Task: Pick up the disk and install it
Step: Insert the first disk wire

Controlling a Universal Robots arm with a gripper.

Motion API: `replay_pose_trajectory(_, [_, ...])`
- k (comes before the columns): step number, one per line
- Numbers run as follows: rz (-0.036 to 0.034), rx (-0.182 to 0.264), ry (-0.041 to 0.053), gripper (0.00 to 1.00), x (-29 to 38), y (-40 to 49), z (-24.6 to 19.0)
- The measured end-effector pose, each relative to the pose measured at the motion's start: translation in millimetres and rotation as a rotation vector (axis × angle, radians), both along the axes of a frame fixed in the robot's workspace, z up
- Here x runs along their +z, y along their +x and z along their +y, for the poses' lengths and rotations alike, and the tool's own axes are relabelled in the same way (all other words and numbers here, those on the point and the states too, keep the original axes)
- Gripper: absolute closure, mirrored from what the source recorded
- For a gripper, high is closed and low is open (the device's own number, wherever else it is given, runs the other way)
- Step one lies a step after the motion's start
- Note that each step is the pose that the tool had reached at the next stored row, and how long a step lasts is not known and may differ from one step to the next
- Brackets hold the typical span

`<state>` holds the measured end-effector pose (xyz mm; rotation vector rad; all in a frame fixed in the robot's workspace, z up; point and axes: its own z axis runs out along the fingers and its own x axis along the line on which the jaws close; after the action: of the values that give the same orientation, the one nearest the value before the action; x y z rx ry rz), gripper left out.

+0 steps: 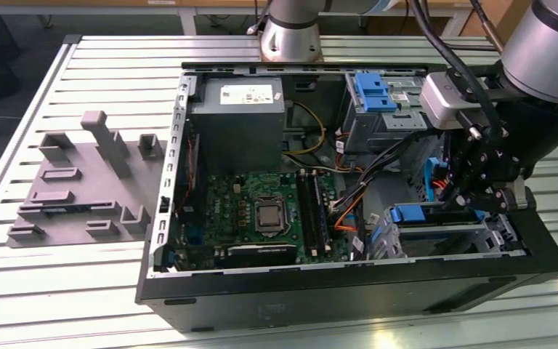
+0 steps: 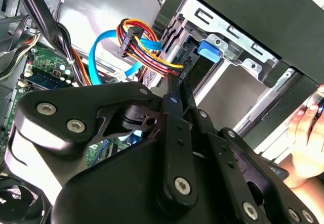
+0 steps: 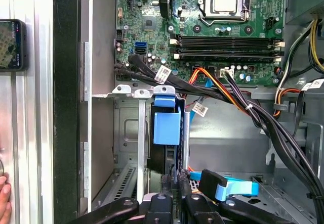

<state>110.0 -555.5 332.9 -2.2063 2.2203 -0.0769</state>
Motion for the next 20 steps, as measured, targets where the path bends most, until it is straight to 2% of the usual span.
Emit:
replay_pose_trajectory(16, [0.0000, -0.002, 0.0005, 0.84, 1.4, 0.3, 0.1])
replay_pose_trajectory(20, [-0.0001, -0.024, 0.0003, 0.84, 1.5, 0.3, 0.2])
